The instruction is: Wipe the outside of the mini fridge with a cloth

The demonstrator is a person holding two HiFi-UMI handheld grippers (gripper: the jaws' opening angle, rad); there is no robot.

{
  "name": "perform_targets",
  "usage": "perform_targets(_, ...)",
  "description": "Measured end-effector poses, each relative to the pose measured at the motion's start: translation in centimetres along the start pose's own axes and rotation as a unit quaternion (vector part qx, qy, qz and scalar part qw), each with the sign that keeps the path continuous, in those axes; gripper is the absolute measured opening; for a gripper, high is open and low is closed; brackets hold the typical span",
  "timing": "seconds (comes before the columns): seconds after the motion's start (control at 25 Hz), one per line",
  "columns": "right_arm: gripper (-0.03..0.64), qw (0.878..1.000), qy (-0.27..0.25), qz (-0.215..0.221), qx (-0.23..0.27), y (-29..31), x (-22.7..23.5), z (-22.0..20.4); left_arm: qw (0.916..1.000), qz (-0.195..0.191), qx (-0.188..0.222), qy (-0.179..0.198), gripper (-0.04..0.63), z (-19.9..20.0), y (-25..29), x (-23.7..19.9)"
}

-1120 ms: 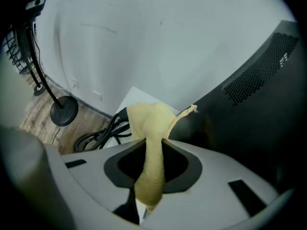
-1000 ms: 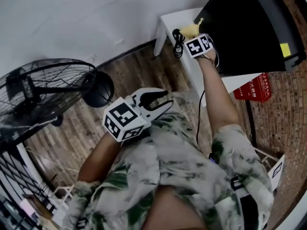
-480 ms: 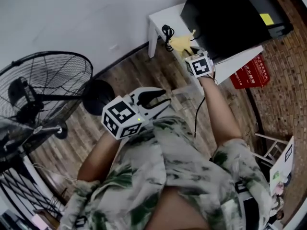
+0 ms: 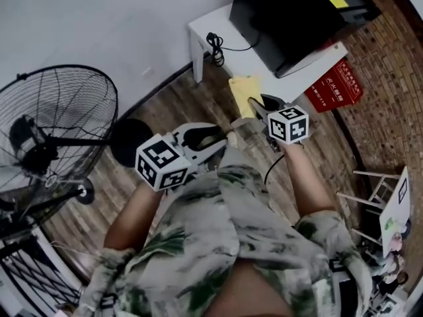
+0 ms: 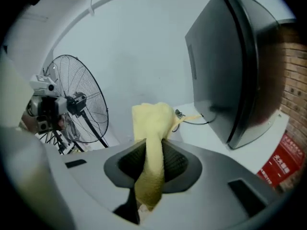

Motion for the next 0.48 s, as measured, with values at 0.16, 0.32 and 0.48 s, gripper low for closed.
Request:
perform_targets(0.16, 0.095, 0.999, -0.006, 0.026, 0.017, -4.3, -1.5, -2.9, 0.9999, -0.003, -0.009, 0.009, 0.135, -0.3, 1.2, 1.7)
perform_targets(0.32, 0.095, 0.998, -0.019, 0.046, 0.046, -9.5, -1.6, -4.9, 0.9996, 0.003, -0.013, 0.024, 0.135, -0.1, 2.9, 3.9)
perform_targets(0.48, 0.095, 0.995, -0.024, 0.061, 0.071, -15.1, -1.6, -7.5, 0.9995, 0.021, -0.013, 0.021, 0.124, -0.5, 4.9, 6.2)
Point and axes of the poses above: the fingertips, and each gripper's own axes: y forward along the fingers, x to its right, z out of its top, the point moved 2 cm from there along -y, backward along the fingers, and after that the axes turned 11 degrees about -x, right-handed, at the moved point
